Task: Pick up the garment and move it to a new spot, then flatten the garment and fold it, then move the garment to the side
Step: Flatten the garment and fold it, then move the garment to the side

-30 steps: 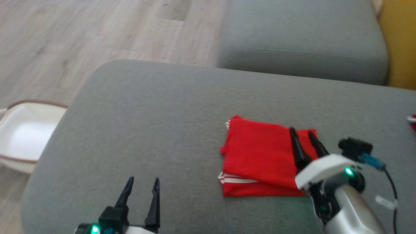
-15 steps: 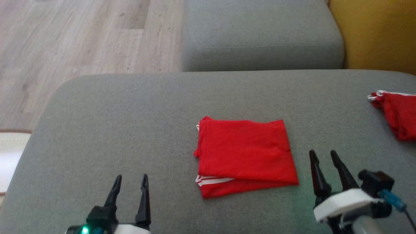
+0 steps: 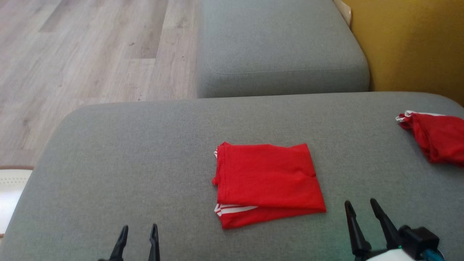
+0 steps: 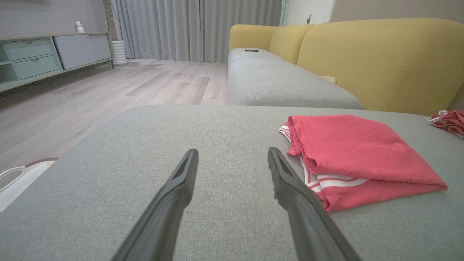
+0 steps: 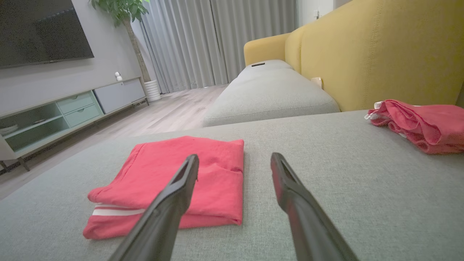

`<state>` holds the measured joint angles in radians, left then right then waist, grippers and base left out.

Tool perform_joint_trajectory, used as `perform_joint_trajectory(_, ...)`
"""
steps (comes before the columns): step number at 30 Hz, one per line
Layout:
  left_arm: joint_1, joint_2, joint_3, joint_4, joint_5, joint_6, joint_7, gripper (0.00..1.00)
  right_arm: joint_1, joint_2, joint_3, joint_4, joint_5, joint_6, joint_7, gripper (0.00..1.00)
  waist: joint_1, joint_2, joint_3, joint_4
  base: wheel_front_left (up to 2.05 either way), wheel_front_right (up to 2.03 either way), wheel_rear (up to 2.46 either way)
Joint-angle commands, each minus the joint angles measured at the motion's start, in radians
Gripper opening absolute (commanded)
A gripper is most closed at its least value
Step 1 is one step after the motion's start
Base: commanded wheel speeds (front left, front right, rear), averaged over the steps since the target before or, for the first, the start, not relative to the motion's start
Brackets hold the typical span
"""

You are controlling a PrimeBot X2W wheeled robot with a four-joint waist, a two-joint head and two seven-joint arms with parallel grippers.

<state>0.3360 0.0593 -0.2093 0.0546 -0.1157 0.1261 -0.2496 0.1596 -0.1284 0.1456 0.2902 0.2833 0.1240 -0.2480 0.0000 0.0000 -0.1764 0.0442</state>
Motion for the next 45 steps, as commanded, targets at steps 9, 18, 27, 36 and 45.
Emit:
perform_joint_trajectory(9,-0.035,-0.009,0.052,-0.029,0.018,-0.009,-0.012,1.0,-0.017,0.014,-0.007,-0.041,-0.026,0.007,-0.014,1.0,0.0,0.0,-0.018,0.004,0.0,0.0,0.0)
perform_joint_trajectory(18,-0.041,-0.009,0.053,-0.014,0.027,-0.016,-0.012,1.0,-0.029,0.021,0.004,-0.035,-0.037,0.007,-0.014,1.0,0.0,0.0,-0.015,0.0,0.0,0.0,0.0)
perform_joint_trajectory(27,-0.047,-0.009,0.045,-0.004,0.017,-0.012,-0.012,1.0,-0.022,0.026,0.004,-0.031,-0.037,0.007,-0.014,1.0,0.0,0.0,-0.013,0.005,0.0,0.0,0.0)
perform_joint_trajectory(36,-0.046,-0.009,0.035,-0.002,0.022,-0.009,-0.012,1.0,-0.022,0.03,-0.003,-0.028,-0.044,0.007,-0.014,1.0,0.0,0.0,-0.002,0.01,0.0,0.0,0.0)
perform_joint_trajectory(45,-0.058,-0.009,0.02,0.002,0.035,-0.013,-0.012,1.0,-0.031,0.033,-0.027,-0.028,-0.049,0.007,-0.014,1.0,0.0,0.0,0.031,0.03,0.0,0.0,0.0)
